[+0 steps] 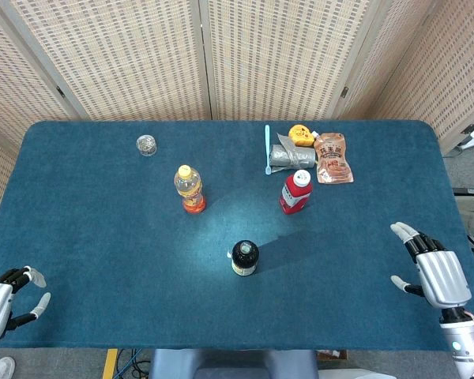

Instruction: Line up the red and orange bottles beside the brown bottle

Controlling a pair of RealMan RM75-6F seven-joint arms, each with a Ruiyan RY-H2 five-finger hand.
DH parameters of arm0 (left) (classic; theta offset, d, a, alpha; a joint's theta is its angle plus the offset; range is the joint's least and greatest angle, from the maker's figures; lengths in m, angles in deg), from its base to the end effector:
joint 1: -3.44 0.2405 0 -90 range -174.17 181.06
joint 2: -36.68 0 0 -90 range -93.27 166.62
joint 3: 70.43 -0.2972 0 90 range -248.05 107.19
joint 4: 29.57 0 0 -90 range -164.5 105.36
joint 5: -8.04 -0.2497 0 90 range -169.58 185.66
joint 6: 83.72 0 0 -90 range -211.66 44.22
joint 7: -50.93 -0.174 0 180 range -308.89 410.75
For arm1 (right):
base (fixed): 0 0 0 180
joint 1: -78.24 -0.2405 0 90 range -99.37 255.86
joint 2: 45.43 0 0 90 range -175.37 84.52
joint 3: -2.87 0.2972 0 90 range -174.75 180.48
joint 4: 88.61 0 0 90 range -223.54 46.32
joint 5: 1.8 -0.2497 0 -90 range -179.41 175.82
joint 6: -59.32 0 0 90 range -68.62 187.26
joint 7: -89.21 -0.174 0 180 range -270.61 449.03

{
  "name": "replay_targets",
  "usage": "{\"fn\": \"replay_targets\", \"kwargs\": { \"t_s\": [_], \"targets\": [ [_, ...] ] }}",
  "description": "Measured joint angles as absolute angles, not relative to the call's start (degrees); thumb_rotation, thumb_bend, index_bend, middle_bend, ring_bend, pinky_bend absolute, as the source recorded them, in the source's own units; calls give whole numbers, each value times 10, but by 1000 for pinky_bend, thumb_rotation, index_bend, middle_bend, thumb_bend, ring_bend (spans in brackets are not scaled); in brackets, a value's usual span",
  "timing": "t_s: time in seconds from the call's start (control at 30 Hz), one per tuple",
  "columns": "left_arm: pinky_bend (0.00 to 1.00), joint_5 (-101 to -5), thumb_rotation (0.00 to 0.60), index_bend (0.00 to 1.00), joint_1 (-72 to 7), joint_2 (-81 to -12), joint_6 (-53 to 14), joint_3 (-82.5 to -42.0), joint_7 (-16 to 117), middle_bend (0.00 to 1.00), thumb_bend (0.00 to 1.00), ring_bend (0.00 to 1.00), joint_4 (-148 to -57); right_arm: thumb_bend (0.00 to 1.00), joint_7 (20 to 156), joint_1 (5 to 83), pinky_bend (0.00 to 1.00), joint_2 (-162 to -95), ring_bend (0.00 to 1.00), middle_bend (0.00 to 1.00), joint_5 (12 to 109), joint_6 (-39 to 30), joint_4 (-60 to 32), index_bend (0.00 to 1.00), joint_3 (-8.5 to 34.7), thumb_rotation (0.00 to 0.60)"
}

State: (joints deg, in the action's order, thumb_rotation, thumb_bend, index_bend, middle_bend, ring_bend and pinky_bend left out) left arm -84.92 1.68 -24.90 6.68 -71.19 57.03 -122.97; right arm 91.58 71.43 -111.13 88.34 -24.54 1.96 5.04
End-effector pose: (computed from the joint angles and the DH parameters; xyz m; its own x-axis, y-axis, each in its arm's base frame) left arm -0.3540 0.1814 0.1510 0.3242 0.0017 0.9460 0.9431 -0.0789 -0.3231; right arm -0.3513 -0.2263 0.1232 0.4443 -0.0165 0.8957 -0.8910 -0.1121 0.4399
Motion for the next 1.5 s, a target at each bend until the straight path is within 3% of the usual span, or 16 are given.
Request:
{"fn": "replay_targets", "kwargs": {
  "t_s": [0.97, 1.5],
  "targets": [
    [627, -855, 600, 527, 15, -250, 64, -714, 572, 445, 300, 406, -1229, 8, 841, 689, 391, -1145, 214, 189, 868, -239, -36, 172, 80, 600],
    [627, -846, 600, 527, 14, -247, 61, -712, 579, 445, 301, 407, -1230, 7, 773, 594, 391, -1187, 214, 199, 814, -139, -74, 172, 140, 600]
  ]
}}
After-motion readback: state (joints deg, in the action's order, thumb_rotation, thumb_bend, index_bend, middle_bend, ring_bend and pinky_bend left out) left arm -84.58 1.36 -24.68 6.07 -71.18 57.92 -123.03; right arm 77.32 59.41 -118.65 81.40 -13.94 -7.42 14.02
